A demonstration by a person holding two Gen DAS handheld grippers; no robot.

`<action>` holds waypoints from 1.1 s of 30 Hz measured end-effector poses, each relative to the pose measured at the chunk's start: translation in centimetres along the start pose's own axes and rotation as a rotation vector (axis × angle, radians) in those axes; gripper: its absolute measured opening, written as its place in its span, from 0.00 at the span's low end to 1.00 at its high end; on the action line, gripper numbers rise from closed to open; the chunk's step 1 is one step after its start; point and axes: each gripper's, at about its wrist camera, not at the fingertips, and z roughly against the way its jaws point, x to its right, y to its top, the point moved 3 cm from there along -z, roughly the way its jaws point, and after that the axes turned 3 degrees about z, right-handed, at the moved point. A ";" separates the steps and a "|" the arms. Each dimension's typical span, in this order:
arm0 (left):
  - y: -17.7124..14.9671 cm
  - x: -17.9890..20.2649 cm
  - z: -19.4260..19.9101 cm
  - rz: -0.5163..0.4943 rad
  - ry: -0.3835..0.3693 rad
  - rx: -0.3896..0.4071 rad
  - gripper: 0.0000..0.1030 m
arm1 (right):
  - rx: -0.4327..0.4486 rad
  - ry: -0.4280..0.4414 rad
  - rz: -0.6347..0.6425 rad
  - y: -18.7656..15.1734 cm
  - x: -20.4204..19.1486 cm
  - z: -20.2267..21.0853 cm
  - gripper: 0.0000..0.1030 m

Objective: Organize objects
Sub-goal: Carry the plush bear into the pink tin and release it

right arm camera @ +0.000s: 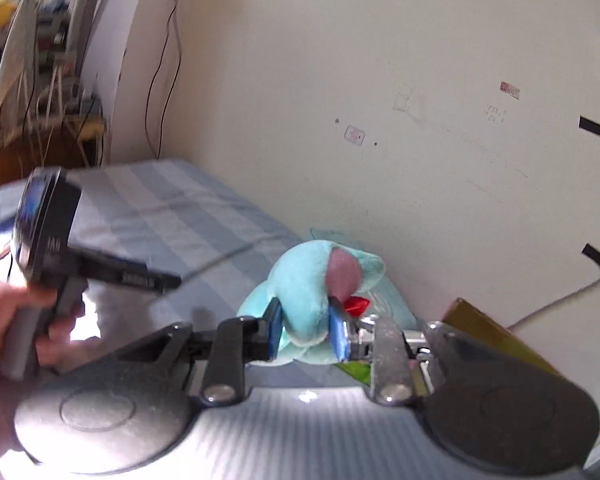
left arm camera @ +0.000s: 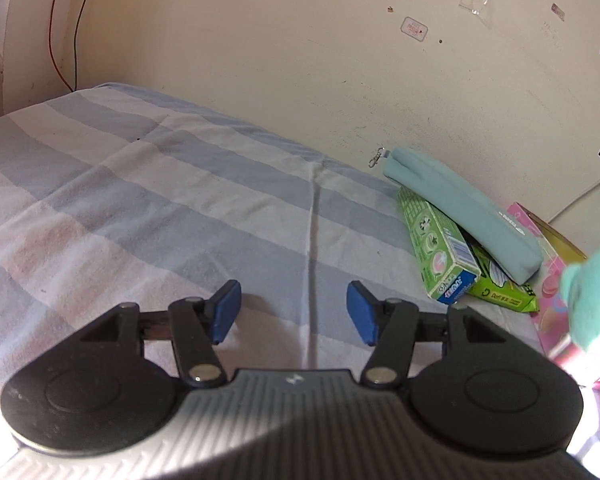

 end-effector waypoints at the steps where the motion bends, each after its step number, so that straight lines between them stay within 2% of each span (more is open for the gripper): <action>1: -0.1 0.1 0.1 -0.003 -0.001 0.000 0.59 | -0.033 -0.006 0.048 -0.4 -0.5 0.3 0.23; 4: -0.3 0.1 0.0 -0.015 0.003 0.004 0.59 | -0.097 0.005 0.166 -1.7 -3.2 -0.1 0.23; 7: -0.4 0.2 -0.2 -0.034 0.010 0.011 0.59 | -0.120 0.057 0.228 -2.5 -6.7 -2.3 0.25; 9: -0.4 0.3 -0.3 -0.048 0.018 0.015 0.59 | -0.079 0.072 0.257 -2.5 -9.0 -3.7 0.39; 11: -0.5 0.3 -0.3 -0.053 0.022 0.018 0.59 | -0.046 0.102 0.263 -2.1 -10.9 -4.4 0.43; 13: -0.4 0.2 -0.3 -0.048 0.028 0.021 0.59 | -0.013 0.158 0.214 -1.8 -11.6 -4.4 0.46; 15: -0.4 0.0 -0.3 -0.034 0.024 0.021 0.59 | 0.028 0.184 0.148 -1.8 -11.2 -3.9 0.55; 18: -0.3 -0.5 -0.1 -0.005 0.013 0.014 0.59 | 0.064 0.210 0.026 -2.6 -9.4 -2.7 0.55; 20: 0.1 -1.6 0.2 0.065 0.005 0.005 0.59 | 0.069 0.210 -0.061 -3.4 -7.7 -2.0 0.55; 22: 0.4 -2.7 0.9 0.142 -0.043 -0.006 0.59 | 0.069 0.212 -0.159 -4.7 -5.9 -1.6 0.55; 24: 0.5 -3.1 2.1 0.167 -0.092 -0.011 0.59 | 0.065 0.228 -0.249 -5.8 -4.4 -1.7 0.55; 27: 0.6 -2.0 3.6 0.130 -0.197 -0.034 0.60 | 0.044 0.274 -0.353 -6.8 -3.4 -3.1 0.55; 29: 0.5 -0.6 4.4 0.088 -0.266 -0.050 0.75 | 0.021 0.303 -0.387 -7.2 -3.8 -4.4 0.55; 31: 0.1 0.7 5.0 0.040 -0.304 -0.049 0.80 | 0.006 0.341 -0.404 -7.1 -4.3 -5.5 0.57; 33: -0.5 1.6 5.2 -0.005 -0.329 -0.066 0.80 | -0.002 0.375 -0.424 -7.0 -5.2 -6.3 0.59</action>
